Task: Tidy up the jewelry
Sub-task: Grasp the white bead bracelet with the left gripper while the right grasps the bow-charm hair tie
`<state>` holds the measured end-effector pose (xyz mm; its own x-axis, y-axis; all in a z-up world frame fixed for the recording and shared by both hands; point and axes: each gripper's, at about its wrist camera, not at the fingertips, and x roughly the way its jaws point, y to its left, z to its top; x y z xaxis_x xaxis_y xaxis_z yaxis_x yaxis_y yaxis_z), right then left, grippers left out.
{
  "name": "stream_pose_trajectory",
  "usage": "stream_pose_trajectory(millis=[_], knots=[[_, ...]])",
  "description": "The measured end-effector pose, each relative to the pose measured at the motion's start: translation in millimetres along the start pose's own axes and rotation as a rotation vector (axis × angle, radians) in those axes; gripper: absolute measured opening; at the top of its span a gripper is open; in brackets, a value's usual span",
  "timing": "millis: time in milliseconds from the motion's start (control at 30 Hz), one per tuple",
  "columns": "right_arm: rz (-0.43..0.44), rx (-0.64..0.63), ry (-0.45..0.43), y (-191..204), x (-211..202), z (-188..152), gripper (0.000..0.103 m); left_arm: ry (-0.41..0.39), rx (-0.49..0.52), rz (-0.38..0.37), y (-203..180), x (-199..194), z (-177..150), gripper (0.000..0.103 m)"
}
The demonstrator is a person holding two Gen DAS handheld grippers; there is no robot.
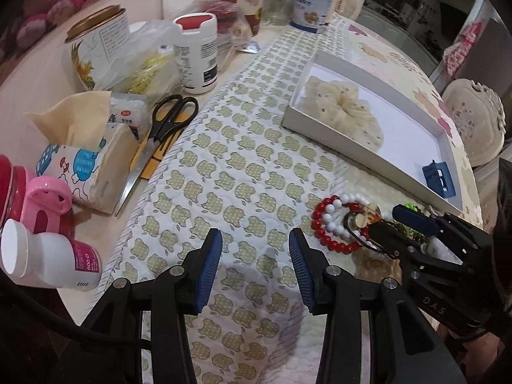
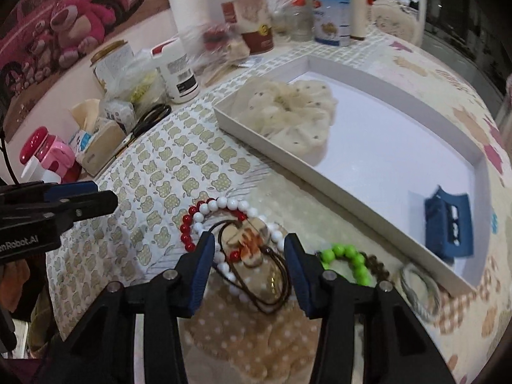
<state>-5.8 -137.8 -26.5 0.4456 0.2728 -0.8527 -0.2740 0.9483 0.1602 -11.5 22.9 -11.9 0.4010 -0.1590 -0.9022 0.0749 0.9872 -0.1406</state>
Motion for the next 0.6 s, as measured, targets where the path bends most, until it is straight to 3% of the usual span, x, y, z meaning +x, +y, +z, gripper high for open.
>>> stream_pose_trajectory(millis=[233, 300, 333, 367, 600], knots=[[0.012, -0.047, 0.03, 4, 19, 5, 0.047, 0.013, -0.005, -0.012, -2, 8, 6, 0.033], [0.003, -0.052, 0.027, 4, 19, 5, 0.039, 0.015, 0.003, -0.015, -4, 9, 8, 0.033], [0.002, -0.049, 0.023, 3, 19, 5, 0.019, 0.016, 0.008, -0.019, -6, 10, 9, 0.033], [0.011, -0.042, 0.018, 2, 17, 5, 0.015, 0.017, 0.012, -0.022, -7, 10, 9, 0.033], [0.045, 0.028, -0.008, -12, -2, 2, 0.01, 0.026, 0.039, -0.04, -16, 15, 13, 0.033]])
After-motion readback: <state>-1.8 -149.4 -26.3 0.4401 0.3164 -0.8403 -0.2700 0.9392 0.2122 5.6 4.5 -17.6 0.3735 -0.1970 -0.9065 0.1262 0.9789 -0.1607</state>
